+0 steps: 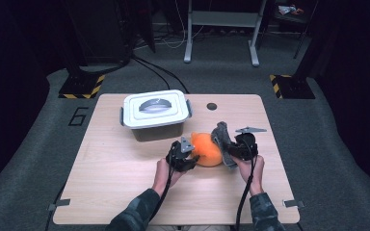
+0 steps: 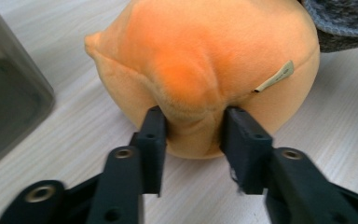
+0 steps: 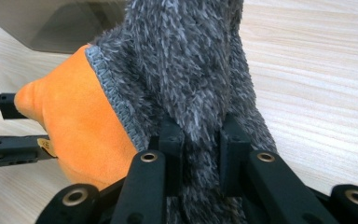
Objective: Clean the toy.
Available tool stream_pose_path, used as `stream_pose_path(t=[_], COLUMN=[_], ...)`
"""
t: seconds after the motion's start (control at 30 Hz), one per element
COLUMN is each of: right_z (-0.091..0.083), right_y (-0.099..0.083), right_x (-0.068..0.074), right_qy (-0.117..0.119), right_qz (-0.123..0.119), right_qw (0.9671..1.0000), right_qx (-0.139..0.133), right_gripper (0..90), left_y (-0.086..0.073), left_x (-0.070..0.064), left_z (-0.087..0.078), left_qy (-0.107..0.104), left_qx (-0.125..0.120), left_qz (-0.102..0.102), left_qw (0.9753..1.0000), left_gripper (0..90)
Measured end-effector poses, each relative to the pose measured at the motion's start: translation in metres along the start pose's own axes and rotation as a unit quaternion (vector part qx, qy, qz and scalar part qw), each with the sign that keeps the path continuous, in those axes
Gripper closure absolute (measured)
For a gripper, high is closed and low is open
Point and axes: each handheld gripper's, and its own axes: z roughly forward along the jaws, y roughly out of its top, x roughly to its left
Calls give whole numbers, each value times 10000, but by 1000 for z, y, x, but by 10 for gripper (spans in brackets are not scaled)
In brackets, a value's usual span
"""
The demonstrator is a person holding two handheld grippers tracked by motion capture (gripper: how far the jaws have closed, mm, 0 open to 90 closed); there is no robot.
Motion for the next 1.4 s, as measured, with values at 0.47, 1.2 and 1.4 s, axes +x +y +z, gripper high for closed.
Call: stream_pose_path(t=[0.47, 1.2, 1.4], right_z=[-25, 0, 0], right_y=[4, 24, 21], right_x=[-2, 56, 52], right_qy=[-40, 133, -56], right_qz=[29, -947, -1031], right_qw=[9992, 9952, 9945], right_qx=[-389, -208, -164], right_gripper=[751, 754, 761], left_y=[22, 24, 24], left_x=[9, 8, 7], left_z=[-16, -9, -7], left_qy=[-748, -342, -257], left_qx=[-258, 95, 134], left_qz=[-609, -307, -192], left_qw=[9950, 9989, 9994], left_gripper=[830, 814, 815])
